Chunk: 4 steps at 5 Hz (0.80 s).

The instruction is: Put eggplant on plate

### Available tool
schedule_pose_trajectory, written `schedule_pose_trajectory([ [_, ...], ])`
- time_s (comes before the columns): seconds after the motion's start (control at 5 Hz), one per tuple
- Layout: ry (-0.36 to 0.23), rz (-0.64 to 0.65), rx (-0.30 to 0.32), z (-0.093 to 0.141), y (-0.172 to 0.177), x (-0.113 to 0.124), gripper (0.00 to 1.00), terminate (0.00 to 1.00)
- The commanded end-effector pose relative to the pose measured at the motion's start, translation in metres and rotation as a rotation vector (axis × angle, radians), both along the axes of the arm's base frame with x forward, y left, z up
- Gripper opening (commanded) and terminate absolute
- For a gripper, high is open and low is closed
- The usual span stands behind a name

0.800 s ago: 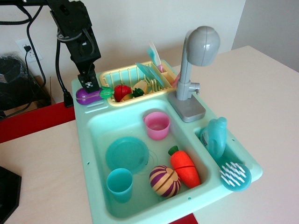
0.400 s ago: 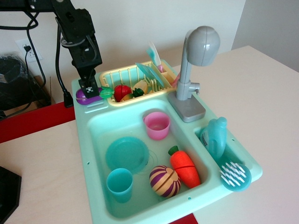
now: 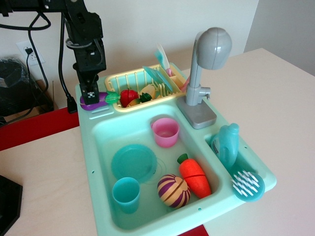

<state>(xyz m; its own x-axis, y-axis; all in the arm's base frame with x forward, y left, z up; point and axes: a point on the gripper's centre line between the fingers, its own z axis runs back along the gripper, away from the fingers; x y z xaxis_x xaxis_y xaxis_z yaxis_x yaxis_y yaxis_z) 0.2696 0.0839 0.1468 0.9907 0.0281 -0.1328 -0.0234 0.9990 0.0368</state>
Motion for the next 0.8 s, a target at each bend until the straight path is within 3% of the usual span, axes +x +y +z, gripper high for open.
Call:
schedule_pose_trajectory([
  [0.0,-0.022,0.028,0.036,-0.012,0.003,0.001,1.0,0.0],
  [0.2,-0.049,0.045,0.059,-0.022,0.002,0.0,1.0,0.0],
  [0.4,-0.108,0.037,0.078,-0.025,0.0,-0.005,0.0,0.0],
  [0.6,-0.145,0.05,0.08,-0.024,0.001,-0.01,0.0,0.0],
])
